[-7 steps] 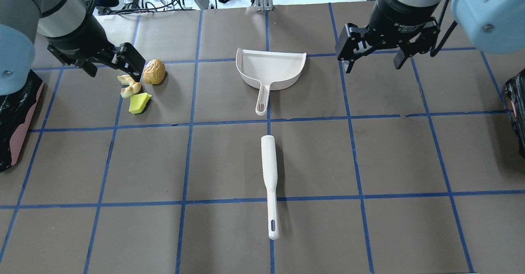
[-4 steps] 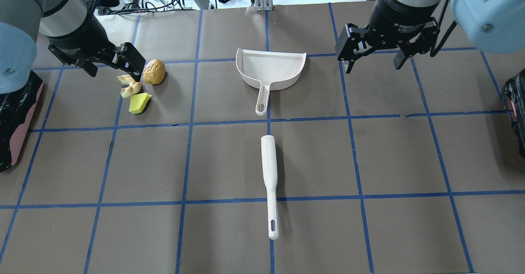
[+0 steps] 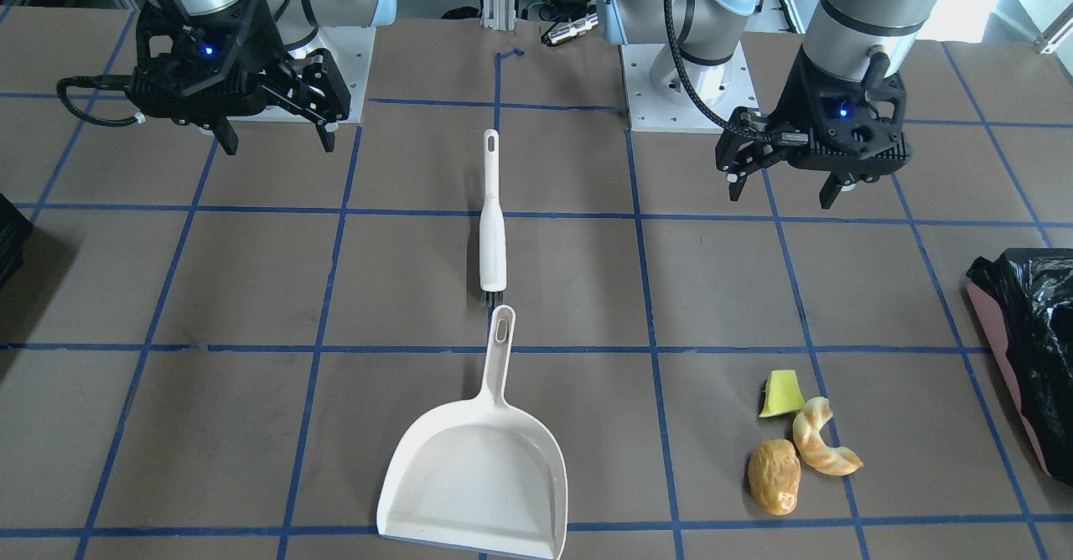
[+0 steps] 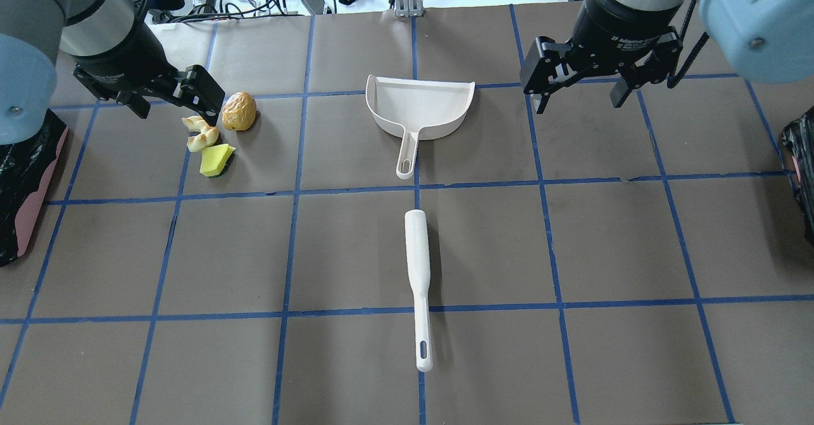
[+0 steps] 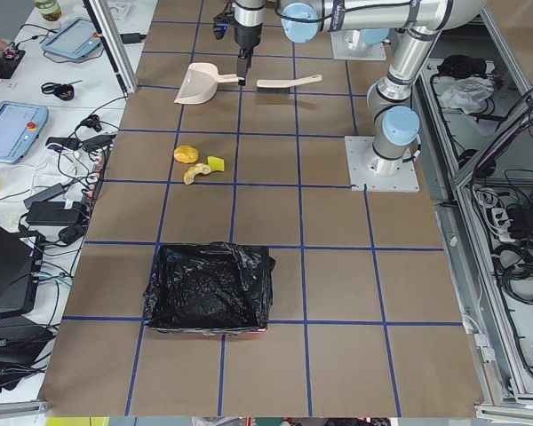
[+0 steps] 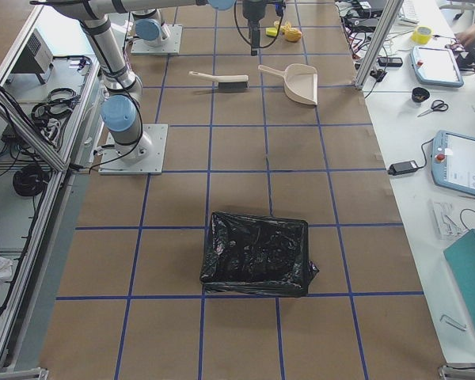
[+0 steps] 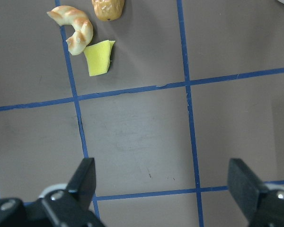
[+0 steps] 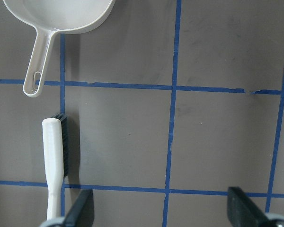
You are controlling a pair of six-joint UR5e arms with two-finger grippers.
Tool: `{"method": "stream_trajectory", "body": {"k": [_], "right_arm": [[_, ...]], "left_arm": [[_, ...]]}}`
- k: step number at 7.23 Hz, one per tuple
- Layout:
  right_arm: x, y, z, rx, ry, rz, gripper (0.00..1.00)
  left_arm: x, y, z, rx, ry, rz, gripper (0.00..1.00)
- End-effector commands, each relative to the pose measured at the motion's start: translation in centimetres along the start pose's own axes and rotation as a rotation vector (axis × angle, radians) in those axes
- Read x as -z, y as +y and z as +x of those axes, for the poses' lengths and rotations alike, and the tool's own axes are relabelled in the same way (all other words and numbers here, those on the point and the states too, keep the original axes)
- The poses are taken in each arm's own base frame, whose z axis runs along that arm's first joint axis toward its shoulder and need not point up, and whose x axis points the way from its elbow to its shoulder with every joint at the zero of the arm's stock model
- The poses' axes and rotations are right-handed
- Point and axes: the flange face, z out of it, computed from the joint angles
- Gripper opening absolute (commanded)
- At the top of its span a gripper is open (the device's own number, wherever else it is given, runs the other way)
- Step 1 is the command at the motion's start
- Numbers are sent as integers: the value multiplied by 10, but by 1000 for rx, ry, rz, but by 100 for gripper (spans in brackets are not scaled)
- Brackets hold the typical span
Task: Sweep and dump trash in nearest bin
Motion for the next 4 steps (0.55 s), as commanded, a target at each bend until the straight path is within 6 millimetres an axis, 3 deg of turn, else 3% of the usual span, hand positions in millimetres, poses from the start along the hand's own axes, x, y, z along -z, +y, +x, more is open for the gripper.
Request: {"method": "stream_trajectory", "body": {"k": [1, 4], "right_arm": [[0, 0, 0, -1, 0, 1, 100], [0, 0, 0, 0, 0, 1, 100]], "left_arm": [[-6, 0, 0, 0, 4, -10, 100], [0, 1, 0, 2, -1, -2, 100]]}}
